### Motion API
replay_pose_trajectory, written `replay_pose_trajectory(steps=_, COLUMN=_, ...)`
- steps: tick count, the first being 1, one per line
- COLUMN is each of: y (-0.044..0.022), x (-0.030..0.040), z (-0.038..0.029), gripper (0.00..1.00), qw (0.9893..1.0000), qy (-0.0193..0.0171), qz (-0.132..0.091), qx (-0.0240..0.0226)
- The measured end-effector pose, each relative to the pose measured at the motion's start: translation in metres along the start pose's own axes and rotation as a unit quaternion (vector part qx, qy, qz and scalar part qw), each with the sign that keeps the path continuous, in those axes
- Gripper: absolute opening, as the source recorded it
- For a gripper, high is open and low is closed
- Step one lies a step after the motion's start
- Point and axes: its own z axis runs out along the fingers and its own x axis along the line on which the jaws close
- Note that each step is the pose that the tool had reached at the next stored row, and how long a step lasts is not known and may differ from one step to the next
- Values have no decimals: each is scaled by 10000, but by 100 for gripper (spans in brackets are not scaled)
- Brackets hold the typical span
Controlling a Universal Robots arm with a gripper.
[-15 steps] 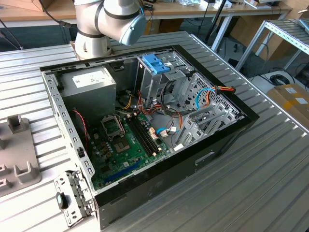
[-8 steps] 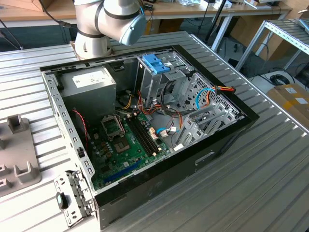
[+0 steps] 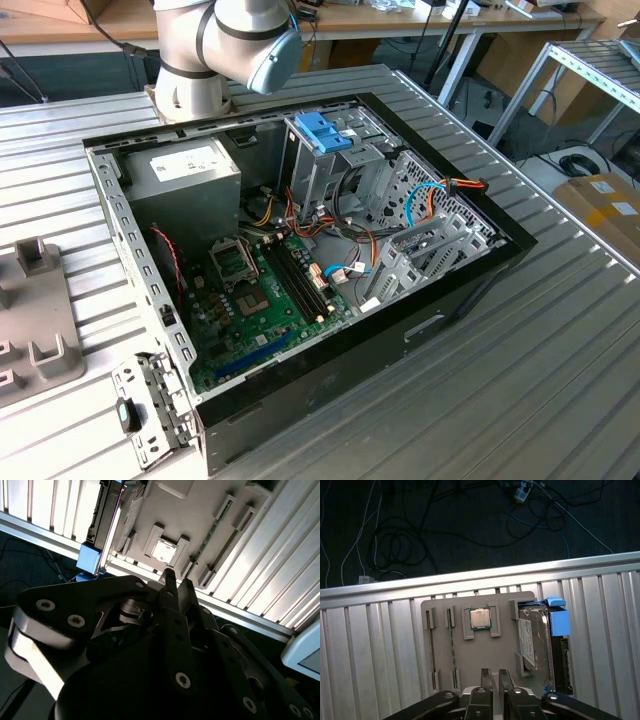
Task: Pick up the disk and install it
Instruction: 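Pick up the disk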
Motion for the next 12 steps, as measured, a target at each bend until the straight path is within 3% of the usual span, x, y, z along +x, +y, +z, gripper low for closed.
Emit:
replay_pose_trajectory(steps=6, y=0, x=0, z=0, gripper=48, qw=10000, qy=0, qz=-4, qx=0)
replay_pose_trajectory(steps=12, y=0, x=0, z=0, gripper=48, qw=10000, qy=1, qz=-7, qx=0)
